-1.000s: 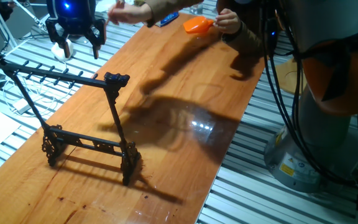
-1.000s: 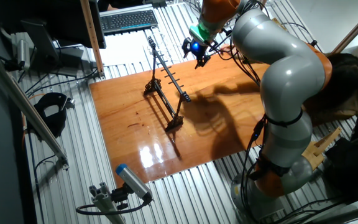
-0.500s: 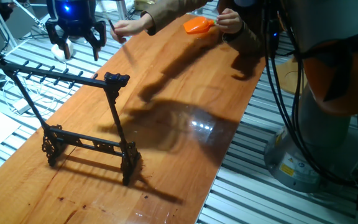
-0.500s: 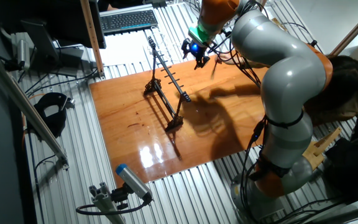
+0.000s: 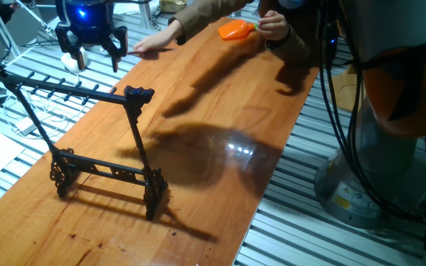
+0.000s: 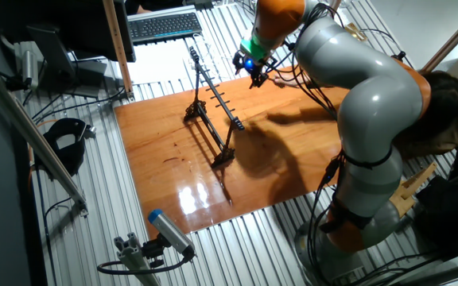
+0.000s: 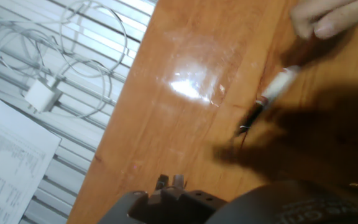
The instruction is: Place the brush on the pen rack
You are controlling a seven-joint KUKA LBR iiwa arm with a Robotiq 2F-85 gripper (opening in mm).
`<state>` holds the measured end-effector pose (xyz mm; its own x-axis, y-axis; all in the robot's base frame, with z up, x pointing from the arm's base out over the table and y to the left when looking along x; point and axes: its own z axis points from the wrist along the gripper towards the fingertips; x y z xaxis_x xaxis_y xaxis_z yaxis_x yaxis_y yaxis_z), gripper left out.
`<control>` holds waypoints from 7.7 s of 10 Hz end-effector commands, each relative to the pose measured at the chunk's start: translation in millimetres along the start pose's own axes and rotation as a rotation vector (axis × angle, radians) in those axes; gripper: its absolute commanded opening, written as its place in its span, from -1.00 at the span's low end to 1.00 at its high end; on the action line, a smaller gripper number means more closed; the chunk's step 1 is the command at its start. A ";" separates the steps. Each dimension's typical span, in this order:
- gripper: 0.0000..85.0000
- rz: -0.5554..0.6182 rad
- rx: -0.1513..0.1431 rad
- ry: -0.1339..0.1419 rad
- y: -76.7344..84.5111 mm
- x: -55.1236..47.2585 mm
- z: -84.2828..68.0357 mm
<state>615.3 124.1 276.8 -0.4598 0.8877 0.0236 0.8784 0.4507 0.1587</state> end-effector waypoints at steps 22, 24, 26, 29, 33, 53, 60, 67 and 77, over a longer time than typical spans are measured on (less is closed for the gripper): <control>-1.00 -0.052 0.006 0.067 -2.1 -4.0 3.5; -1.00 -0.054 0.043 0.128 -3.4 1.4 -5.8; -1.00 -0.030 0.085 0.187 -7.0 14.0 -18.6; -1.00 -0.020 0.124 0.226 -13.8 29.4 -23.1; -1.00 0.003 0.142 0.272 -11.6 44.6 -32.8; -1.00 0.058 0.147 0.329 -21.3 80.5 -43.0; -1.00 0.036 0.175 0.340 -17.9 71.0 -46.9; -1.00 0.048 0.175 0.353 -18.6 72.6 -50.2; -1.00 0.122 0.147 0.340 -17.5 77.7 -39.4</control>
<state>559.1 181.6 314.6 -0.3459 0.8650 0.3635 0.9274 0.3741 -0.0077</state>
